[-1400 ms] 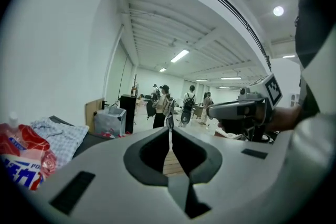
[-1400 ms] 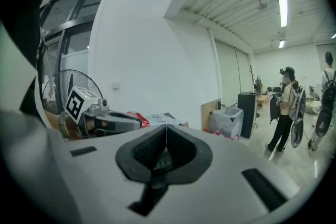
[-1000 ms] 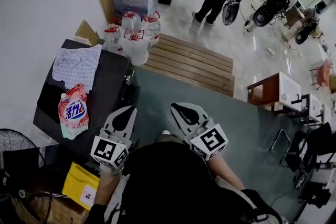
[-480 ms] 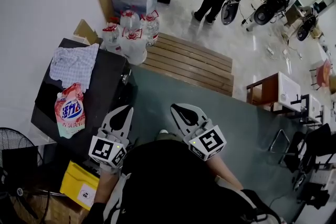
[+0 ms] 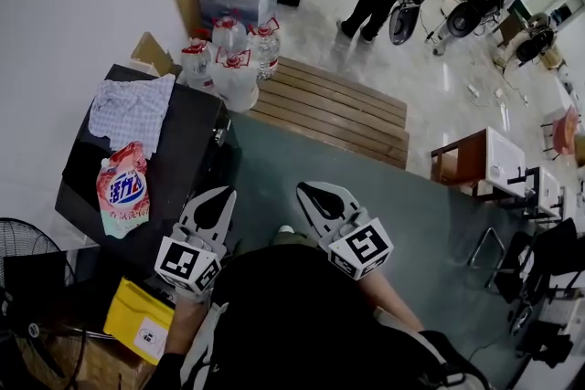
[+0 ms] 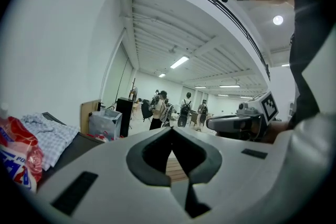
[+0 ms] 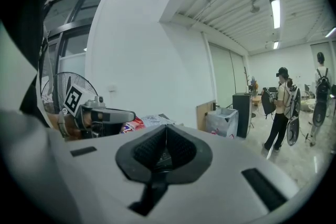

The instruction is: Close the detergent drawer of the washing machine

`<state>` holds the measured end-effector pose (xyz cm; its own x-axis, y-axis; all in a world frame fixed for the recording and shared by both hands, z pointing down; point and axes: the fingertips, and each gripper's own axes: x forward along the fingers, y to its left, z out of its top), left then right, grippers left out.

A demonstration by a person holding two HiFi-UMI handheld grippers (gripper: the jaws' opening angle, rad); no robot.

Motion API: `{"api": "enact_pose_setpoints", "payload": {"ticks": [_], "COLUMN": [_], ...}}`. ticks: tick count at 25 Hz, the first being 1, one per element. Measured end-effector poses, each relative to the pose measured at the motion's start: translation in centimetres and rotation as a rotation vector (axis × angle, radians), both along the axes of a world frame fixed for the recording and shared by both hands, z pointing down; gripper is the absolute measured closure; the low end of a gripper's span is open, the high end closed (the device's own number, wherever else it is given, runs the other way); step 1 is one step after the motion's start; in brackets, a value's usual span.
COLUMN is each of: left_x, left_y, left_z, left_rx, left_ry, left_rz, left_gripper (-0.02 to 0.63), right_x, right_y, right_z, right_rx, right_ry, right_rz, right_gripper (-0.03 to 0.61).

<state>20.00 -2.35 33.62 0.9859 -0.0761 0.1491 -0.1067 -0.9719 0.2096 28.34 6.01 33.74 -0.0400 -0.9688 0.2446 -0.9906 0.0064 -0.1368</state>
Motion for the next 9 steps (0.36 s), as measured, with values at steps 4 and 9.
{"api": "enact_pose_setpoints", "payload": {"ticks": [4,9], "left_x": [-0.24,-0.43], "left_y": [0.15,0.19], "left_z": [0.27,0.22], "left_rx": [0.013,0.018], "left_ry": [-0.013,-0.018], "left_rz": [-0.002,-0.012], "left_gripper": [0.604,0.604], "right_x": [-0.46,-0.96], "right_y": [0.04,0.13], "right_z": [-0.01,0.1], "right_rx": [-0.003,-0.001], "right_ry": [-0.007,-0.006], "right_rz": [-0.002,-0.01], "right_gripper": [0.563,0.563]}}
